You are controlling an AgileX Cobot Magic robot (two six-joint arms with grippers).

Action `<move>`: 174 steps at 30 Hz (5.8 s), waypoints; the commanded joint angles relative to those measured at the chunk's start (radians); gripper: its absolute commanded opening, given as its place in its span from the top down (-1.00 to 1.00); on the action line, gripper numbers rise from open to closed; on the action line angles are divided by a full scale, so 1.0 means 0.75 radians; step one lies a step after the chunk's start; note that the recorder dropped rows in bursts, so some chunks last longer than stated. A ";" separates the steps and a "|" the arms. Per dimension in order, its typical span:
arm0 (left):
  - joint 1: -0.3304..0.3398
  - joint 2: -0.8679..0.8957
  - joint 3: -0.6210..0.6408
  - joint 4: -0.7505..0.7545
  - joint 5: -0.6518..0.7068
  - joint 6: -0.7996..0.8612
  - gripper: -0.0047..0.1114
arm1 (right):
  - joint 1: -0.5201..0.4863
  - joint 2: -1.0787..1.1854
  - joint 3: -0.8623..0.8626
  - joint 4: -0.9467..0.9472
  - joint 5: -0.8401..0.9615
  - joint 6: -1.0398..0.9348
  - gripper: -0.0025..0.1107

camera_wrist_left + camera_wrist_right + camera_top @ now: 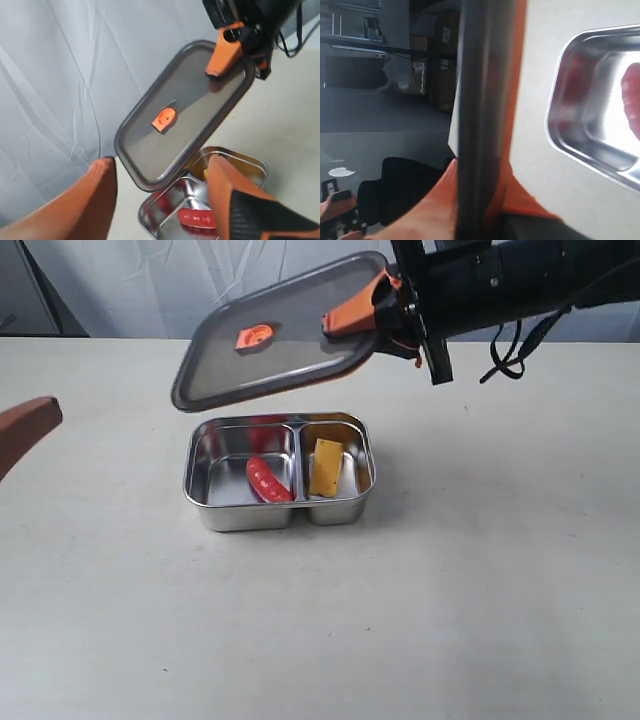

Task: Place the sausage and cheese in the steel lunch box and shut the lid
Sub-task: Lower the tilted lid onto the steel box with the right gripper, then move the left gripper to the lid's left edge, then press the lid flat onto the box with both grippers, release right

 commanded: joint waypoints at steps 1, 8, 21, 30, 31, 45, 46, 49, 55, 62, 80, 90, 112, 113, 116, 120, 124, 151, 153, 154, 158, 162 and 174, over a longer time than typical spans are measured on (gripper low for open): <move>-0.005 0.116 -0.010 -0.270 -0.041 -0.018 0.05 | -0.046 0.177 -0.068 -0.079 0.026 -0.080 0.97; -0.005 0.426 -0.062 -0.409 -0.054 -0.021 0.05 | -0.046 0.246 -0.127 -0.114 0.026 -0.118 0.97; -0.005 0.664 -0.131 -0.409 -0.149 -0.137 0.18 | 0.073 0.238 -0.145 -0.128 0.026 -0.147 0.97; -0.005 0.672 -0.131 -0.409 -0.149 -0.145 0.36 | 0.121 0.246 -0.147 -0.154 0.026 -0.181 0.97; -0.005 0.672 -0.131 -0.409 -0.132 -0.145 0.36 | 0.114 0.252 -0.147 -0.154 0.026 -0.181 0.97; -0.005 0.712 -0.131 -0.386 -0.024 -0.101 0.36 | 0.107 0.342 -0.147 -0.190 0.026 -0.181 0.97; -0.005 0.732 -0.131 -0.386 -0.024 -0.101 0.36 | 0.105 0.342 -0.147 -0.193 0.026 -0.181 0.97; -0.005 0.802 -0.131 -0.386 -0.006 -0.101 0.36 | 0.092 0.342 -0.147 -0.202 0.026 -0.178 0.97; -0.005 0.906 -0.131 -0.390 0.045 -0.098 0.36 | 0.061 0.342 -0.147 -0.087 0.026 -0.175 0.97; -0.005 0.928 -0.131 -0.394 0.045 -0.064 0.36 | 0.051 0.342 -0.147 -0.070 0.026 -0.172 0.97; -0.005 0.928 -0.131 -0.385 -0.008 -0.038 0.38 | 0.044 0.342 -0.147 -0.004 0.026 -0.177 0.97; -0.005 0.928 -0.131 -0.385 -0.056 -0.038 0.38 | 0.044 0.342 -0.147 -0.075 0.026 -0.169 0.97; -0.005 1.138 -0.260 -0.409 0.099 0.170 0.76 | 0.044 0.342 -0.147 -0.529 -0.193 0.038 0.97; -0.005 1.185 -0.265 -0.409 0.112 0.170 0.83 | 0.044 0.342 -0.147 -0.542 -0.219 0.041 0.97; -0.005 1.276 -0.302 -0.409 0.168 0.172 0.92 | 0.044 0.342 -0.147 -0.590 -0.273 0.073 0.97; -0.005 1.338 -0.361 -0.409 0.263 0.172 0.92 | 0.044 0.342 -0.147 -0.665 -0.320 0.073 0.97; -0.005 1.364 -0.381 -0.395 0.351 0.181 0.92 | 0.044 0.342 -0.147 -0.697 -0.372 0.073 0.97; -0.007 1.586 -0.445 -0.409 0.411 0.245 0.92 | 0.046 0.344 -0.147 -0.734 -0.510 0.073 0.97; -0.007 1.598 -0.447 -0.409 0.409 0.245 0.92 | 0.046 0.344 -0.147 -0.748 -0.514 0.073 0.97; -0.007 1.604 -0.447 -0.409 0.408 0.245 0.92 | 0.046 0.344 -0.147 -0.752 -0.514 0.073 0.97; -0.007 1.616 -0.447 -0.392 0.401 0.245 0.92 | 0.046 0.344 -0.147 -0.756 -0.514 0.073 0.97; -0.007 1.629 -0.447 -0.382 0.401 0.239 0.92 | 0.046 0.344 -0.147 -0.756 -0.514 0.073 0.97; -0.007 1.629 -0.447 -0.362 0.381 0.232 0.92 | 0.046 0.344 -0.147 -0.717 -0.514 0.137 -0.15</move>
